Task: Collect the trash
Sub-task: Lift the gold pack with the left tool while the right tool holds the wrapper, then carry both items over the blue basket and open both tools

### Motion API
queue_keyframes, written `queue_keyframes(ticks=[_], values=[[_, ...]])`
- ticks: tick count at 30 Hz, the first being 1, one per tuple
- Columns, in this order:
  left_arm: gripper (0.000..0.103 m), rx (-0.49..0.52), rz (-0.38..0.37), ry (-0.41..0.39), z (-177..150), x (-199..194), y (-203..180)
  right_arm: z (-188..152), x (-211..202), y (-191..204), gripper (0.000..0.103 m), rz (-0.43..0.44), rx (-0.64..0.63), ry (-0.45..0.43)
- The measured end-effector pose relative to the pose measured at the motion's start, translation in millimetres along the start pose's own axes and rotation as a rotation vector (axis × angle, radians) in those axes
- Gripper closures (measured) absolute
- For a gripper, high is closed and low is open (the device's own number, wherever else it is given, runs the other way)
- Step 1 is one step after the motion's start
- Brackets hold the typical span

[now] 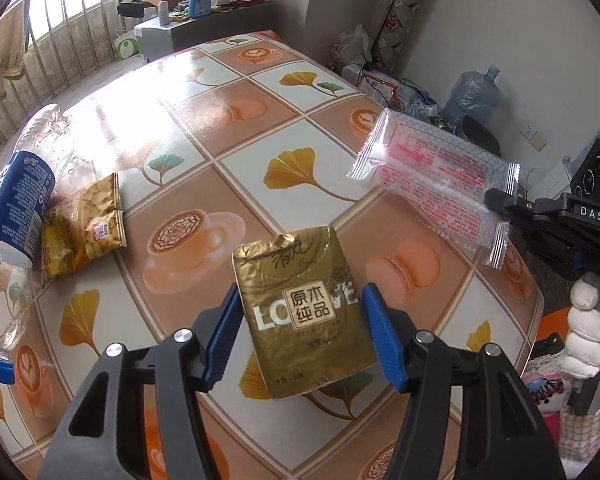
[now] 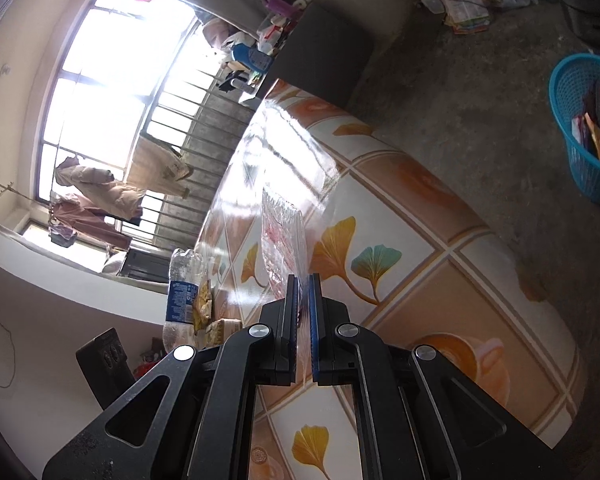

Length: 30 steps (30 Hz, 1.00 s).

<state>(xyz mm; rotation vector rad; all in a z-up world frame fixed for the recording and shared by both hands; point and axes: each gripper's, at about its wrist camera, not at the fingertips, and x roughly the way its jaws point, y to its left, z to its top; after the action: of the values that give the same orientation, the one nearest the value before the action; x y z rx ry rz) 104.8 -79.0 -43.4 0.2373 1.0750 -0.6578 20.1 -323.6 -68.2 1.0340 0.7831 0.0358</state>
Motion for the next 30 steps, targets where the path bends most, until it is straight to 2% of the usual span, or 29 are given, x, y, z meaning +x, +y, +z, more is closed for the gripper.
queue_keyframes(ticks=[4, 7, 14, 19, 22, 25, 27, 28, 29, 30], values=[[0.044, 0.053, -0.04, -0.025, 23, -5, -23, 15, -34, -21, 0.099, 0.007, 0.044, -0.104], [0.044, 0.104, -0.123, -0.055, 50, -6, -54, 24, -65, -43, 0.099, 0.002, 0.091, -0.198], [0.044, 0.272, -0.34, -0.082, 124, 17, -177, 37, -136, -105, 0.099, -0.08, 0.228, -0.415], [0.044, 0.334, -0.482, 0.049, 170, 77, -276, 47, -158, -155, 0.099, -0.142, 0.349, -0.519], [0.043, 0.297, -0.563, 0.167, 190, 125, -321, 63, -157, -188, 0.099, -0.193, 0.43, -0.544], [0.042, 0.274, -0.576, 0.222, 202, 168, -357, 84, -150, -224, 0.099, -0.254, 0.485, -0.558], [0.032, 0.284, -0.571, 0.235, 208, 197, -377, 94, -139, -255, 0.092, -0.309, 0.548, -0.564], [0.029, 0.282, -0.555, 0.239, 209, 211, -383, 99, -131, -271, 0.088, -0.325, 0.579, -0.56], [0.029, 0.273, -0.534, 0.239, 210, 223, -385, 104, -120, -289, 0.073, -0.355, 0.607, -0.527], [0.029, 0.266, -0.504, 0.247, 211, 234, -387, 106, -111, -305, 0.069, -0.415, 0.652, -0.486]])
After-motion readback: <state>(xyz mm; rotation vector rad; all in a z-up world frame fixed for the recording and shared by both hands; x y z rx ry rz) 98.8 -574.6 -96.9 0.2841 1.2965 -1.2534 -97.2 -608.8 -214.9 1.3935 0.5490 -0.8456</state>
